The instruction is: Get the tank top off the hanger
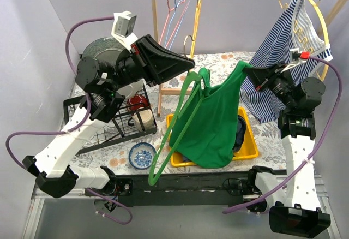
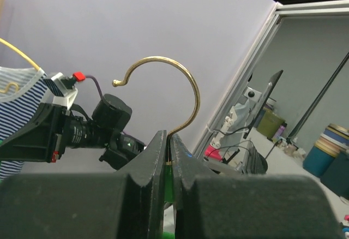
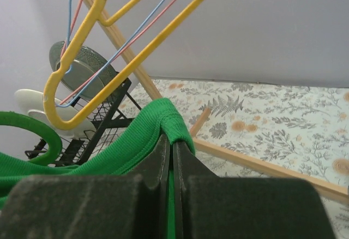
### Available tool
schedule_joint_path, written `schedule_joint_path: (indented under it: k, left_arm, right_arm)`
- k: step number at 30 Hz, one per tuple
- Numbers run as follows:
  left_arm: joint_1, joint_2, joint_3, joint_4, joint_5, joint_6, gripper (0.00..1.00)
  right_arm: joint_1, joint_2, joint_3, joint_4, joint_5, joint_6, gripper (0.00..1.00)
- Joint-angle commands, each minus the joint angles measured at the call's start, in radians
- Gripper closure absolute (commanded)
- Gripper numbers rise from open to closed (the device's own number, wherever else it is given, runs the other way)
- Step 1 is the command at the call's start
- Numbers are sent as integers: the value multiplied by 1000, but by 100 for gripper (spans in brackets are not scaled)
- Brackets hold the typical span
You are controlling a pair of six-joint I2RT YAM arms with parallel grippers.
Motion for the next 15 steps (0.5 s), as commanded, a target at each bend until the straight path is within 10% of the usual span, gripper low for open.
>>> schedule_joint_path:
  k: [1, 4, 11, 15]
  left_arm:
    - [3, -12, -2, 64, 89, -23, 100]
    - [3, -20, -25, 18, 113, 8, 100]
    - [3, -32, -11, -116, 133, 72, 100]
    - [3, -21, 15, -169, 144, 114, 100]
  right_arm:
    - [37, -39, 52, -169, -26, -37, 99]
    - [54, -128, -71, -330, 57, -79, 98]
    - [54, -68, 99, -628, 59, -245, 27]
    - [54, -80, 208, -599, 3, -218, 21]
